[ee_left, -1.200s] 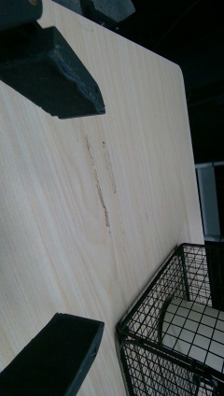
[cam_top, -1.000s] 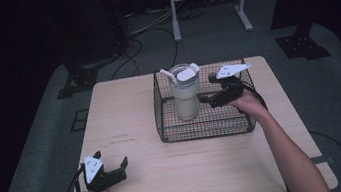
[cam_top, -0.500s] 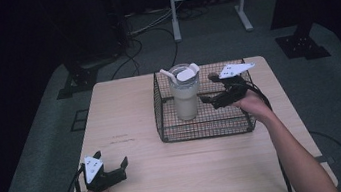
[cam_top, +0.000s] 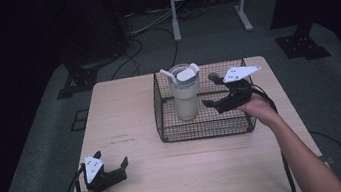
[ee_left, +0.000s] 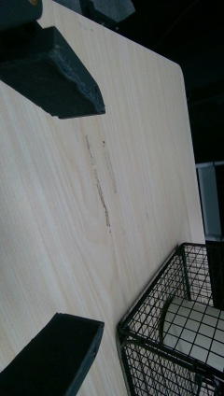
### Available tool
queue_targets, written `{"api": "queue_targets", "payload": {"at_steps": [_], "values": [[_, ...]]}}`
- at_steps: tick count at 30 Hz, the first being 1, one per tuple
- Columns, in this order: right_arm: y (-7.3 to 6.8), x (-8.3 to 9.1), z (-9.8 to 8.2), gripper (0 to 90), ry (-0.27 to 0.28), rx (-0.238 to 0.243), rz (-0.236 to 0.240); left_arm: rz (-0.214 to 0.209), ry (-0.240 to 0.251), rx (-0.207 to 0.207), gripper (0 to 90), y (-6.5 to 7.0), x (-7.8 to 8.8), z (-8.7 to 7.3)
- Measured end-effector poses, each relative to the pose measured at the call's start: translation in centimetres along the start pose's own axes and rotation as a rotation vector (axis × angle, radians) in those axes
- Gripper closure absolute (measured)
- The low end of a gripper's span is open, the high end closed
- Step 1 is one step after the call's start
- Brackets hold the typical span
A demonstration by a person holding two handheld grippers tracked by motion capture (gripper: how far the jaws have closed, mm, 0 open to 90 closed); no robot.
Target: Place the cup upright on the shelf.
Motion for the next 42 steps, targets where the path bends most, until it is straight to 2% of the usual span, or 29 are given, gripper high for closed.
{"api": "queue_targets", "payload": {"at_steps": [19, 42], "values": [[-1.7, 1.9, -2.8, 8.2, 0.009, 0.010, 0.030, 0.000, 0.001, 0.005, 0.0, 0.0, 0.0, 0.0], [-3.3, 3.4, -6.0, 8.2, -0.004, 0.013, 0.042, 0.003, -0.003, 0.002, 0.0, 0.0, 0.0, 0.0]]}}
Point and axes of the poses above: each handheld gripper's, and its own axes: x roughly backward along the jaws, z roughly out of its top, y roughly to its right, the point moved 1 cm from there along -x, roughly forward along the jaws, and after that the axes turned 13 degrees about -y, right-handed, at the moved point
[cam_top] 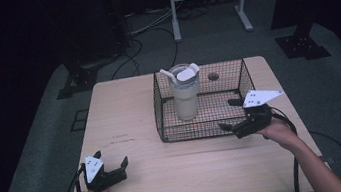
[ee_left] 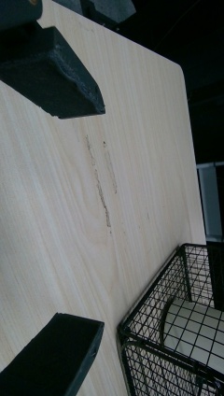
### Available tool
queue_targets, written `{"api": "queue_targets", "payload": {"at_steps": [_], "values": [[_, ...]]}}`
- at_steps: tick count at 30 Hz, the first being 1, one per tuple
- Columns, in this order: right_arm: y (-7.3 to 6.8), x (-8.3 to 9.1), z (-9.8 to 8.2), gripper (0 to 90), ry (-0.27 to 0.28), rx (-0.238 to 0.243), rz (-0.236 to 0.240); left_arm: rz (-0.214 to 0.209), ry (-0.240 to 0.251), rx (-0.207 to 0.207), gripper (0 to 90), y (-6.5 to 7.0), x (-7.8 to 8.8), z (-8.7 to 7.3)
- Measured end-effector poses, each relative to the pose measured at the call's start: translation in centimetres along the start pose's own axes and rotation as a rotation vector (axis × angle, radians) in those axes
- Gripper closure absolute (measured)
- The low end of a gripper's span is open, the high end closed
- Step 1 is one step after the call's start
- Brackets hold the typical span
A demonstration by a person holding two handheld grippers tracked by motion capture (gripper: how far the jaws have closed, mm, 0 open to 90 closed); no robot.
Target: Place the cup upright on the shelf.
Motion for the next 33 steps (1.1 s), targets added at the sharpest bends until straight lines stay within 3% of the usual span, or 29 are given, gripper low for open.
{"api": "queue_targets", "payload": {"at_steps": [33], "values": [[-2.3, 1.7, -5.0, 8.2, 0.007, -0.016, 0.017, 0.002, -0.002, 0.000, 0.0, 0.1, 0.0, 0.0]]}}
Point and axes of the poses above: each handheld gripper's, and its own axes: x roughly backward along the jaws, z roughly out of its top, y roughly to its right, the point moved 1 cm from there along -x, roughly forward along the jaws, and after that the axes turned 13 degrees about -y, right-handed, at the moved point
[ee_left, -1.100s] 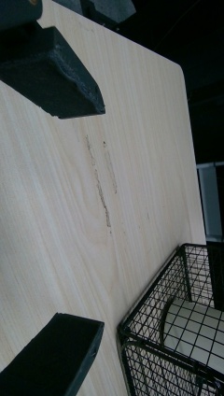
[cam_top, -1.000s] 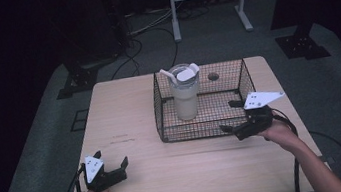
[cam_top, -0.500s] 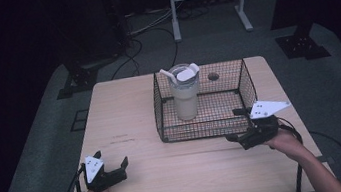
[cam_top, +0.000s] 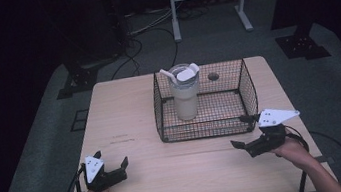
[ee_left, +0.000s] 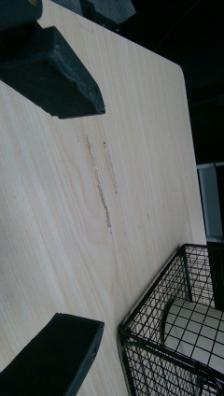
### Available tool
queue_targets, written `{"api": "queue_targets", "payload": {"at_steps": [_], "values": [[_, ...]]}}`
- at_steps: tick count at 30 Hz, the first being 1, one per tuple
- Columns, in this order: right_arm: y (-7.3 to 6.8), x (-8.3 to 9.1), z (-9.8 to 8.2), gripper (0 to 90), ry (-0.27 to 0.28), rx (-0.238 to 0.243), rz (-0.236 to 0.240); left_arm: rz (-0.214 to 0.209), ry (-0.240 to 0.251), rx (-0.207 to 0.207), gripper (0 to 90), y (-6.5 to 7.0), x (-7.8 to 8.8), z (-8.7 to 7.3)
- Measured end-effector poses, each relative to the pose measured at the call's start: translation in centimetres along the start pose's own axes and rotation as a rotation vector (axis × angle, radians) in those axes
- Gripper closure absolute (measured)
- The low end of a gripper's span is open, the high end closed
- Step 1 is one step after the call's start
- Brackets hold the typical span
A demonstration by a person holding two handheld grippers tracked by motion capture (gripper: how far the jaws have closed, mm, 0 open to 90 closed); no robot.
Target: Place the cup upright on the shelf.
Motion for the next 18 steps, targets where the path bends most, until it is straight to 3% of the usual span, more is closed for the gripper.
{"api": "queue_targets", "payload": {"at_steps": [18], "values": [[-0.6, 0.5, -2.7, 8.3, 0.006, -0.028, -0.010, 0.000, 0.000, -0.002, 0.0, 0.0, 0.0, 0.0]]}}
Point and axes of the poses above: each handheld gripper's, and its own axes: x roughly backward along the jaws, z roughly out of its top, y roughly to its right, the point moved 1 cm from there along -x, roughly forward along the jaws, and after that the axes turned 13 degrees about -y, right-handed, at the moved point
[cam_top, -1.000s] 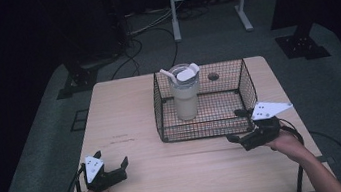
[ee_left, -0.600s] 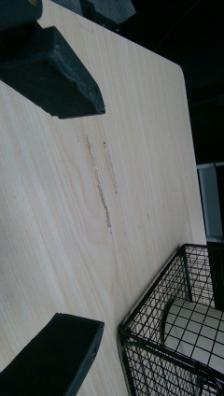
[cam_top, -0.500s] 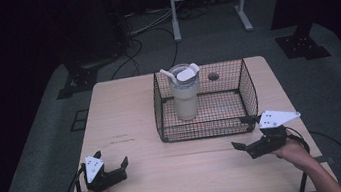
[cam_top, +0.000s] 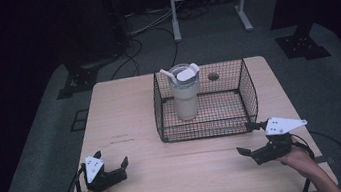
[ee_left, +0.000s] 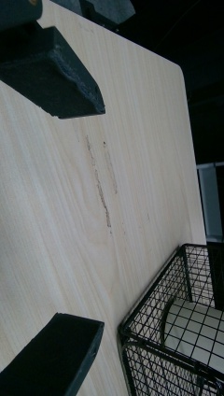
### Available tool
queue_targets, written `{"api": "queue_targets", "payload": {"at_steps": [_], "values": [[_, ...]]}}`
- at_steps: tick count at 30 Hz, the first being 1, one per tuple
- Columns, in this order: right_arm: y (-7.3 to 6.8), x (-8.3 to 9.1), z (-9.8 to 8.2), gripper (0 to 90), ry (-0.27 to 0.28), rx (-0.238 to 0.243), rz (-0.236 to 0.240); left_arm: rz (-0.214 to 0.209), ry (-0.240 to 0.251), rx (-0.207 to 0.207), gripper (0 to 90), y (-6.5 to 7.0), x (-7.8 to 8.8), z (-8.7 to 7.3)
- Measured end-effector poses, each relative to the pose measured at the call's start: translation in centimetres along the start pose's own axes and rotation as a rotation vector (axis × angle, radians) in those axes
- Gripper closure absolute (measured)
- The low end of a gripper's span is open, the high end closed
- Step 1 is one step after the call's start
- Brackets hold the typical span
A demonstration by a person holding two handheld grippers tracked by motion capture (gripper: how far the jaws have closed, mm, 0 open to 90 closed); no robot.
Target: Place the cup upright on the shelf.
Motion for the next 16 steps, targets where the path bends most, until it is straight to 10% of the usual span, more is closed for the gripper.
{"api": "queue_targets", "payload": {"at_steps": [16], "values": [[-0.8, -0.2, -3.3, 8.2, 0.020, -0.064, -0.022, 0.000, 0.001, 0.003, 0.0, 0.0, 0.0, 0.0]]}}
Point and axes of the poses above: each handheld gripper's, and its own axes: x roughly backward along the jaws, z roughly out of its top, y roughly to its right, the point moved 1 cm from there along -x, roughly forward along the jaws, and after that the axes turned 13 degrees about -y, right-handed, at the moved point
